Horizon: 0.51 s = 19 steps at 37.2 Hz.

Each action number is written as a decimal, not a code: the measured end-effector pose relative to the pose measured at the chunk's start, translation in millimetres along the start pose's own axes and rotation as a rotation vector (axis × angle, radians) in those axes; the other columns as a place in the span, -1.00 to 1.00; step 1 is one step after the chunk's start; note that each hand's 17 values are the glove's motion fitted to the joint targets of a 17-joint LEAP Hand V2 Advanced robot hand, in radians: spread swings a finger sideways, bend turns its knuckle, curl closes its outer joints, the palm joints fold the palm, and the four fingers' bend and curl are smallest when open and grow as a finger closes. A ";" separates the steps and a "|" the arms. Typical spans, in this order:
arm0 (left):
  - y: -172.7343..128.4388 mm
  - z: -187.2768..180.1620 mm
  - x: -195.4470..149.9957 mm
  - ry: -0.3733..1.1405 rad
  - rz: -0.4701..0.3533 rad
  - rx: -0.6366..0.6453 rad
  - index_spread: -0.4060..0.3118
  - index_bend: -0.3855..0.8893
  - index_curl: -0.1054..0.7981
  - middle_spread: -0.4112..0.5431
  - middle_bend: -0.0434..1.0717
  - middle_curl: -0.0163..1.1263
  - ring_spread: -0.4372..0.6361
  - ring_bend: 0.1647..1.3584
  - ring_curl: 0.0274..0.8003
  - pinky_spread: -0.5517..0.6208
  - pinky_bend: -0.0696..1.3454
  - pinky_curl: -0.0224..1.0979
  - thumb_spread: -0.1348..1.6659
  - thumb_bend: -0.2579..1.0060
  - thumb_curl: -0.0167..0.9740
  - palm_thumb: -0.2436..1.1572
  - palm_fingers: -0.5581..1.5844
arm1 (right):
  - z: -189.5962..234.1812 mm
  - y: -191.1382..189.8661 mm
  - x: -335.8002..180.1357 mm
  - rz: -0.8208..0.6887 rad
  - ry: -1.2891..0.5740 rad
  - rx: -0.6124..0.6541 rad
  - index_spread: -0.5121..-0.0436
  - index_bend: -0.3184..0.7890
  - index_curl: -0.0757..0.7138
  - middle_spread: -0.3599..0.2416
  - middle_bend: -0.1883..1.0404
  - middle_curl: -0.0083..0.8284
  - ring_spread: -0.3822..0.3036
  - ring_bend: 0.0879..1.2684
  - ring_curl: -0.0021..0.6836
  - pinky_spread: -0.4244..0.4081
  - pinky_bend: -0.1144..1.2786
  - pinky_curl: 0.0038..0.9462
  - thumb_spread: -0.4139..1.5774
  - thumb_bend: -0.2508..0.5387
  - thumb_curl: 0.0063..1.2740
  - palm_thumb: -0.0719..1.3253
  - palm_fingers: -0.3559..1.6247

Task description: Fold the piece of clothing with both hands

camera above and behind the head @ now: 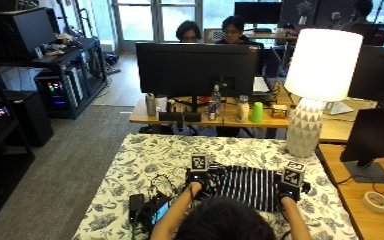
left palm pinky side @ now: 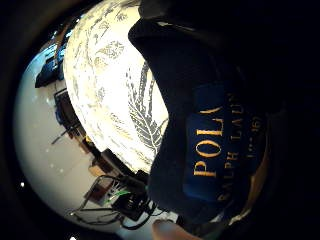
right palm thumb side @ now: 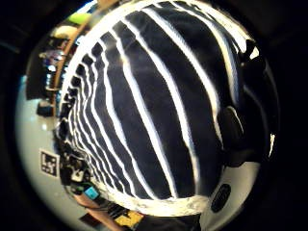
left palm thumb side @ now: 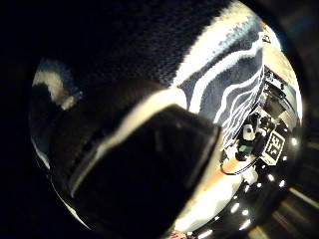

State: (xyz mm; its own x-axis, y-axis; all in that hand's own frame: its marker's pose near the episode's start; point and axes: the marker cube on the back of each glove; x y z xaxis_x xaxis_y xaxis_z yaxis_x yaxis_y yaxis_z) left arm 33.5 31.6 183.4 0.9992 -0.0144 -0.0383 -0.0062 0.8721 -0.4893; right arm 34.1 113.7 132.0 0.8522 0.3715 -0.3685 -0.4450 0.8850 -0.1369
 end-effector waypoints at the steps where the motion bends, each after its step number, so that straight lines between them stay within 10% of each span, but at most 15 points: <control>1: 2.1 -3.1 -1.1 0.031 0.008 -0.012 0.20 -0.16 -0.26 0.65 -0.66 -0.57 0.77 -0.25 -0.34 0.85 0.10 -0.37 0.24 -0.68 -0.63 -0.74 -0.54 | -2.0 0.7 -1.4 -0.019 -0.022 -0.050 0.33 -0.23 -0.43 -0.15 -0.17 0.17 -0.40 -0.09 0.26 -0.66 0.19 -0.16 0.69 0.05 -0.62 0.30 0.57; 10: 22.0 -74.4 -42.6 0.305 0.025 0.180 0.24 -0.10 -0.14 0.55 -0.65 -0.58 0.67 -0.24 -0.35 0.80 0.07 -0.38 0.24 -0.69 -0.66 -0.76 -0.37 | -56.8 -70.3 -40.8 -0.243 -0.383 -0.024 0.29 -0.16 -0.25 -0.30 -0.11 0.21 -0.51 -0.02 0.31 -0.80 0.11 -0.18 0.58 0.10 -0.56 0.52 0.67; 19: 63.0 -122.3 -85.1 0.338 0.009 0.350 0.28 -0.12 -0.08 0.50 -0.65 -0.58 0.61 -0.22 -0.33 0.75 0.08 -0.36 0.26 -0.68 -0.67 -0.75 -0.34 | -166.7 12.8 -113.6 -0.470 -0.525 0.171 0.30 -0.17 -0.14 -0.34 -0.06 0.23 -0.53 0.03 0.33 -0.81 0.12 -0.16 0.49 0.01 -0.51 0.60 0.70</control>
State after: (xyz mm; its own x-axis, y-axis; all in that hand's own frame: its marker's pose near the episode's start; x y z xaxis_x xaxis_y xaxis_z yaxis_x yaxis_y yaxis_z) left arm -56.9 27.9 49.3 0.9298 -0.1137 -0.3501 0.0575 0.9843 -0.1670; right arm -114.3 36.0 18.8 0.9818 -0.0114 0.1897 0.0137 0.9998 -0.0109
